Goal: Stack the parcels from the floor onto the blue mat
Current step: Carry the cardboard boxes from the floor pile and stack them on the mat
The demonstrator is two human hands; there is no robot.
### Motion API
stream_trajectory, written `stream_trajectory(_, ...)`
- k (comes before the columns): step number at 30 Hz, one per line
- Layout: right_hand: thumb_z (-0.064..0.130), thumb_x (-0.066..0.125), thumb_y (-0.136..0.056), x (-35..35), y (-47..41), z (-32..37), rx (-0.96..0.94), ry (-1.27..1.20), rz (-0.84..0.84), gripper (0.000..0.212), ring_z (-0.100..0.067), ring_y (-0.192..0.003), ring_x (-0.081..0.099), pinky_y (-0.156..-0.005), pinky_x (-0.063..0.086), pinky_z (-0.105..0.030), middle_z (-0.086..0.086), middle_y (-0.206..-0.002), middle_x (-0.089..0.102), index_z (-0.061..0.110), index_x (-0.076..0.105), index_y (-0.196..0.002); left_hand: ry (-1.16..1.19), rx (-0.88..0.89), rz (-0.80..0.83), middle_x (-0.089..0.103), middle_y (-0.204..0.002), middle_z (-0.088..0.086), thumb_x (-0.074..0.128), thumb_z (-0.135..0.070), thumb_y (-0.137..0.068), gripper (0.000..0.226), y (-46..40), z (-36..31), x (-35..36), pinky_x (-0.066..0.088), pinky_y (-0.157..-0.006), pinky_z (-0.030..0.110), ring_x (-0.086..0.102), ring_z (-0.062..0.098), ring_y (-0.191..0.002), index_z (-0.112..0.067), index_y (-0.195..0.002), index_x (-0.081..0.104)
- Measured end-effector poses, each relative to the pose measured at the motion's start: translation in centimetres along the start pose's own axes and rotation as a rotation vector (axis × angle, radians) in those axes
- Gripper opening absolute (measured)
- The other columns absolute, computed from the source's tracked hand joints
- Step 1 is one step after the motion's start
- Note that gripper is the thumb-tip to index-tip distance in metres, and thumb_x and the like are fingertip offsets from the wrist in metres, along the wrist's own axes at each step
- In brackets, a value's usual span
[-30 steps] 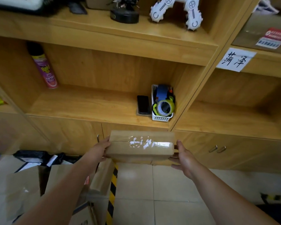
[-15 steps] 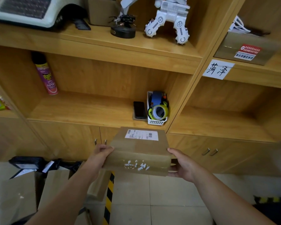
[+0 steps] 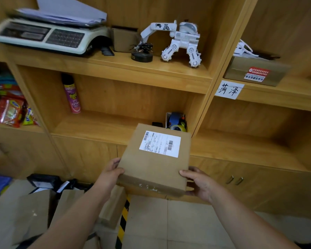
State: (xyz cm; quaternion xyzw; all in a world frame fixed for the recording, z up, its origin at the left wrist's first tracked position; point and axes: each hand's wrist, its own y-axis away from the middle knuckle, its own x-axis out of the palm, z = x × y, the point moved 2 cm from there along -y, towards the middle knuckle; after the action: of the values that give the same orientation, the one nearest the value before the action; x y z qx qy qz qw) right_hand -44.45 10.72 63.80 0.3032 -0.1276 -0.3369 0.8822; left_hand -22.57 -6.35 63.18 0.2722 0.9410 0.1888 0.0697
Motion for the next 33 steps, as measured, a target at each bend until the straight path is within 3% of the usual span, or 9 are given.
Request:
stream_trajectory(5,0.003,0.070,-0.080,-0.4,3.8,-3.4,-0.061,-0.113,-0.018,0.058,-0.023,-0.082,0.063,-0.061,0.054,-0.038,-0.006,-0.093,0.066,0.012,0.041,-0.130,0.060,-0.115,-0.344,0.033,-0.145,0.006,0.064,-0.017,-0.088,0.076,4.4,2.9,1.9,0.032,-0.109,0.046,0.036,0.032,-0.131,-0.013,-0.148,0.018)
stream_trajectory(8,0.005,0.070,-0.081,0.3,6.0,-6.4,-0.072,-0.175,0.022,0.057,-0.025,-0.087,0.063,-0.075,0.054,-0.047,-0.006,-0.098,0.066,0.012,0.040,-0.129,0.047,-0.308,-0.466,0.038,-0.139,0.015,0.079,-0.040,-0.070,0.097,7.9,5.4,3.8,0.041,-0.100,0.052,0.041,0.037,-0.123,-0.010,-0.143,0.021)
stream_trajectory(10,0.005,0.071,-0.081,1.2,7.2,-8.3,-0.056,-0.223,0.058,0.053,-0.027,-0.091,0.064,-0.079,0.055,-0.051,-0.008,-0.102,0.067,0.012,0.044,-0.126,0.206,-0.299,-0.328,0.053,-0.123,0.009,0.080,-0.043,-0.064,0.087,10.6,7.1,5.6,0.048,-0.089,0.045,0.051,0.030,-0.108,-0.011,-0.133,0.037)
stream_trajectory(13,0.007,0.070,-0.082,2.9,9.0,-10.7,-0.032,-0.268,0.134,0.048,-0.030,-0.098,0.064,-0.081,0.055,-0.054,-0.012,-0.108,0.068,0.010,0.048,-0.124,0.425,-0.266,-0.126,0.061,-0.118,-0.001,0.081,-0.048,-0.051,0.086,14.1,9.0,7.0,0.045,-0.092,0.054,0.057,0.024,-0.109,-0.025,-0.126,0.044)
stream_trajectory(16,0.006,0.068,-0.084,4.8,10.7,-12.4,0.000,-0.291,0.207,0.042,-0.032,-0.101,0.064,-0.082,0.054,-0.056,-0.016,-0.110,0.067,0.007,0.050,-0.122,0.494,-0.208,-0.182,0.065,-0.117,0.002,0.082,-0.043,-0.051,0.081,17.1,9.4,5.7,0.048,-0.089,0.058,0.059,0.028,-0.109,-0.022,-0.122,0.050)
stream_trajectory(20,0.016,0.069,-0.084,7.5,12.5,-13.3,0.033,-0.158,0.278,0.058,-0.028,-0.111,0.056,-0.067,0.055,-0.042,-0.014,-0.122,0.059,0.008,0.042,-0.135,0.580,-0.173,-0.284,0.063,-0.103,0.009,0.067,-0.011,-0.086,0.030,20.4,9.3,1.9,0.050,-0.090,0.053,0.061,0.026,-0.092,-0.011,-0.109,0.049)
stream_trajectory(23,0.027,0.073,-0.081,8.1,12.5,-13.3,-0.020,-0.042,0.101,0.088,-0.028,-0.128,0.043,-0.094,0.048,-0.046,-0.011,-0.143,0.041,0.016,0.018,-0.149,0.550,-0.185,-0.350,0.057,-0.115,0.012,0.072,-0.013,-0.081,0.052,21.9,10.5,-2.4,0.052,-0.087,0.053,0.059,0.028,-0.099,-0.015,-0.120,0.038)
stream_trajectory(25,0.030,0.073,-0.081,8.4,12.4,-13.0,-0.103,0.059,-0.027,0.089,-0.031,-0.129,0.042,-0.106,0.040,-0.047,-0.013,-0.145,0.039,0.013,0.019,-0.149,0.530,-0.176,-0.400,0.056,-0.113,0.010,0.071,-0.012,-0.081,0.056,23.2,11.4,-5.6,0.053,-0.081,0.049,0.058,0.026,-0.096,-0.015,-0.123,0.035)
stream_trajectory(33,0.027,0.063,-0.089,19.3,16.0,-15.4,-0.291,0.401,0.119,0.059,-0.025,-0.119,0.050,-0.092,0.042,-0.033,-0.007,-0.140,0.048,0.016,0.040,-0.142,0.519,-0.185,-0.492,0.059,-0.113,0.010,0.071,-0.018,-0.081,0.053,30.0,15.8,-18.9,0.054,-0.073,0.042,0.060,0.025,-0.090,-0.018,-0.125,0.042)
